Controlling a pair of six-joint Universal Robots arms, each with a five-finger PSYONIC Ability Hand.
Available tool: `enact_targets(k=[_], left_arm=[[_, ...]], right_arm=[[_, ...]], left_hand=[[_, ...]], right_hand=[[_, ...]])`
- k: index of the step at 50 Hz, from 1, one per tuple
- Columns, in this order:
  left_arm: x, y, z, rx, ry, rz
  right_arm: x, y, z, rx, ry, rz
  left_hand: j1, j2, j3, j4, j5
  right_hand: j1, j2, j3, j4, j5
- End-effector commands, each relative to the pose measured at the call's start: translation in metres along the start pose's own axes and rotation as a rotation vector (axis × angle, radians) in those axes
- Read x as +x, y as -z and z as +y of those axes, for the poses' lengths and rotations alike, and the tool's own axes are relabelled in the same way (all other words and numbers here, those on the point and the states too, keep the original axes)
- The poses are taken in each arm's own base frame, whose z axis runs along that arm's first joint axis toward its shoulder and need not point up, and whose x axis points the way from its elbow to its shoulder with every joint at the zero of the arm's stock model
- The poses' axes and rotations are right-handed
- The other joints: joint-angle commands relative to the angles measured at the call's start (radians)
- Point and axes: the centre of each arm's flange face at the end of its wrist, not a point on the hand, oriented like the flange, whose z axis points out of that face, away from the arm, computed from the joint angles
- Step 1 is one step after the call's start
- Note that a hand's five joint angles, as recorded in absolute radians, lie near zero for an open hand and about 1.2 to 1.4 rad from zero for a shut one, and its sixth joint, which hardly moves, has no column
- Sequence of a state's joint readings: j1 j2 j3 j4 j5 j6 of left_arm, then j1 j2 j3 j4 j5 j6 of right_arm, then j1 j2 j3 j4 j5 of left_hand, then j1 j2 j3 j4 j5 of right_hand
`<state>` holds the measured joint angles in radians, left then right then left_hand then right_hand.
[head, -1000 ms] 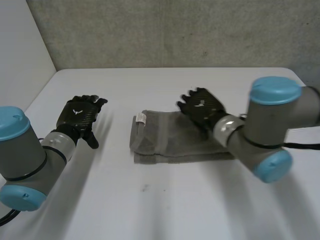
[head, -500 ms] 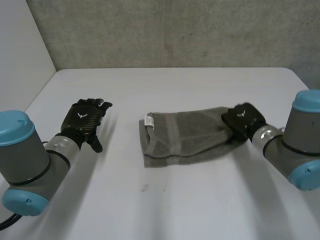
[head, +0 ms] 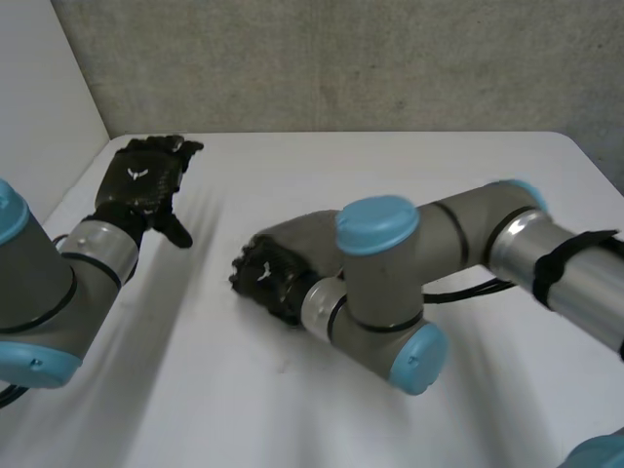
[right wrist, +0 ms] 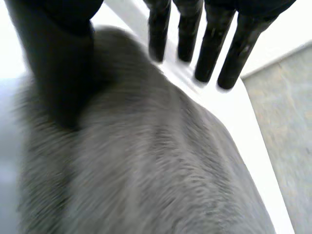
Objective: Fold the towel.
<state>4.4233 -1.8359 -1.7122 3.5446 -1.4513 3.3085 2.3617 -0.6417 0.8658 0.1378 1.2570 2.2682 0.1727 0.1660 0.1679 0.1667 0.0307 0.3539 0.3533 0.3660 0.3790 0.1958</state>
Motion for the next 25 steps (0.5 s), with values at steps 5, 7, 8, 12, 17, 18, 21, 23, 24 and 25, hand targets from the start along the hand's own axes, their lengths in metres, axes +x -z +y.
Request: enact_targets(k=[5, 7, 8, 12, 17, 18, 21, 23, 24, 25], left_arm=[[0.028, -0.015, -0.024, 0.029, 0.166, 0.088], [0.036, -0.019, -0.019, 0.001, 0.185, 0.110], [0.046, -0.020, -0.013, -0.033, 0.199, 0.134], [0.065, -0.023, 0.002, -0.106, 0.220, 0.178], [0.098, -0.025, 0.039, -0.250, 0.234, 0.245], [0.098, -0.025, 0.039, -0.250, 0.234, 0.246], [0.103, -0.026, 0.061, -0.313, 0.226, 0.223], [0.103, -0.026, 0.070, -0.336, 0.219, 0.205], [0.103, -0.027, 0.079, -0.355, 0.214, 0.188], [0.103, -0.026, 0.087, -0.377, 0.211, 0.178]], right_arm=[[0.107, 0.067, 0.011, 0.099, -0.673, 0.290], [0.113, 0.071, 0.020, 0.096, -0.734, 0.315], [0.117, 0.074, 0.026, 0.084, -0.767, 0.333], [0.115, 0.075, 0.040, 0.020, -0.817, 0.333], [0.104, 0.058, 0.066, -0.074, -0.870, 0.286], [0.104, 0.058, 0.066, -0.074, -0.870, 0.286], [0.096, 0.047, 0.079, -0.116, -0.881, 0.262], [0.091, 0.042, 0.085, -0.137, -0.891, 0.248], [0.087, 0.037, 0.089, -0.150, -0.887, 0.240], [0.083, 0.032, 0.093, -0.161, -0.872, 0.235]], left_hand=[[0.020, 0.027, 0.025, 0.026, -0.012], [0.023, 0.030, 0.028, 0.029, -0.009], [0.029, 0.036, 0.034, 0.035, -0.004], [0.029, 0.036, 0.034, 0.035, -0.003], [0.035, 0.042, 0.040, 0.041, 0.002], [0.035, 0.042, 0.040, 0.041, 0.002], [0.035, 0.042, 0.040, 0.041, 0.002], [0.035, 0.042, 0.040, 0.041, 0.002], [0.035, 0.042, 0.040, 0.041, 0.002], [0.035, 0.042, 0.040, 0.041, 0.002]], right_hand=[[-0.179, -0.179, -0.191, -0.204, -0.196], [-0.179, -0.179, -0.191, -0.204, -0.196], [-0.179, -0.179, -0.191, -0.204, -0.196], [-0.179, -0.179, -0.191, -0.204, -0.196], [-0.179, -0.179, -0.191, -0.204, -0.196], [-0.179, -0.179, -0.191, -0.204, -0.196], [-0.179, -0.179, -0.191, -0.204, -0.196], [-0.179, -0.179, -0.191, -0.204, -0.196], [-0.179, -0.179, -0.191, -0.204, -0.196], [-0.179, -0.179, -0.191, -0.204, -0.196]])
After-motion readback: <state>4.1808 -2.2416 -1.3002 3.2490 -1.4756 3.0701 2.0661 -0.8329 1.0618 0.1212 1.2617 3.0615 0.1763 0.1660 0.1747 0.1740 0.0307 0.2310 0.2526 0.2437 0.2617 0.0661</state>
